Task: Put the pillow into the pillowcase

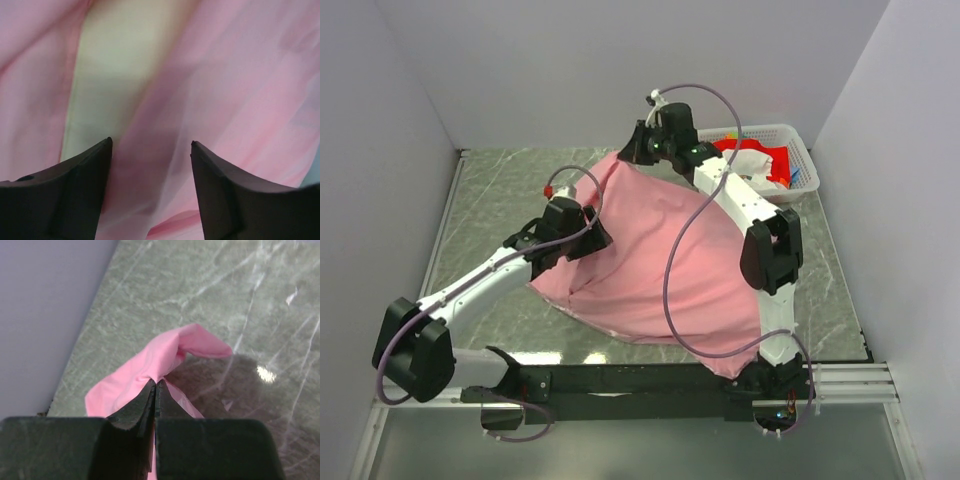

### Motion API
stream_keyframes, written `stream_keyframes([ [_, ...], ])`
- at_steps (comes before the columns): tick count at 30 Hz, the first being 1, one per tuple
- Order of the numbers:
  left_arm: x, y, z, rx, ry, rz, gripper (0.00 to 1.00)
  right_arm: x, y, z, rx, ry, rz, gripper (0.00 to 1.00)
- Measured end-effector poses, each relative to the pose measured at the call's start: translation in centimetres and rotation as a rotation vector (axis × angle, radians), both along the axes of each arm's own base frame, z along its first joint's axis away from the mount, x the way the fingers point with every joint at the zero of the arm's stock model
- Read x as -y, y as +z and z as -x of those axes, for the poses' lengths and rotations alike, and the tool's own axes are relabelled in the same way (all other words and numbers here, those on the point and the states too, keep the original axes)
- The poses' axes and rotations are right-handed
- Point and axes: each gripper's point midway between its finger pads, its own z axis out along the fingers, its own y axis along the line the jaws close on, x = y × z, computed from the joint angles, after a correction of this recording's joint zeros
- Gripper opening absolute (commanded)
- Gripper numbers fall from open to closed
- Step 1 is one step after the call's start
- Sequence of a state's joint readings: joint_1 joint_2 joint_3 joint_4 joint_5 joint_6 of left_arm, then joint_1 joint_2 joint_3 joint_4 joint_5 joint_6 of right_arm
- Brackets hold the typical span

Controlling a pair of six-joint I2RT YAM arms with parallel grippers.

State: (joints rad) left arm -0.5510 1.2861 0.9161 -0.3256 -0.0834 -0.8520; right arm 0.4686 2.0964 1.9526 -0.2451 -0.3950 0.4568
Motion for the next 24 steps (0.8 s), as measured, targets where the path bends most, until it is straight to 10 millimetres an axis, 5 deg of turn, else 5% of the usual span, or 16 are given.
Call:
stream_keyframes([
  [2,0.7,-0.4,0.1,-0.01,-0.039,0.006,0.46,-0.3,1.3,-0.5,0.02,-0.003,-0.018,0.0],
  [3,0.8,-0.5,0.1,-0.014,-0.05,0.008,0.25,-0.4,1.9,-0.7,0.032,-0.003,-0.024,0.0],
  [5,0.9,-0.7,0.1,-0.021,-0.062,0.007,0.01,-0.7,2.6,-1.1,0.046,0.0,-0.036,0.0],
  [8,-0.4,-0.7,-0.8,-0.04,-0.011,-0.028,0.01,-1.0,2.7,-1.3,0.045,0.01,-0.037,0.02],
  [11,-4.5,-0.1,-2.7,-0.061,0.157,-0.056,0.01,-0.9,1.9,-1.1,0.033,0.01,-0.008,0.11],
  [12,-6.5,0.2,-3.5,-0.06,0.232,-0.065,0.01,-0.8,1.7,-1.1,0.027,0.005,0.002,0.27],
  [15,-11.7,0.4,-5.1,-0.069,0.412,-0.073,0.01,-0.5,0.8,-0.9,0.014,-0.009,0.042,0.55],
  [17,-13.5,-0.2,-5.5,-0.086,0.462,-0.081,0.08,-0.1,0.2,-1.0,0.013,-0.036,0.082,0.61],
  [20,-13.1,-1.6,-5.8,-0.126,0.433,-0.074,0.42,1.2,-1.1,-0.2,-0.006,-0.101,0.161,0.71],
  [22,-12.1,-2.8,-5.8,-0.157,0.391,-0.065,0.43,2.9,-2.3,2.0,-0.045,-0.144,0.208,0.75],
  [24,-11.7,-3.5,-5.4,-0.173,0.373,-0.061,0.46,5.0,-3.8,6.5,-0.11,-0.17,0.246,0.75],
])
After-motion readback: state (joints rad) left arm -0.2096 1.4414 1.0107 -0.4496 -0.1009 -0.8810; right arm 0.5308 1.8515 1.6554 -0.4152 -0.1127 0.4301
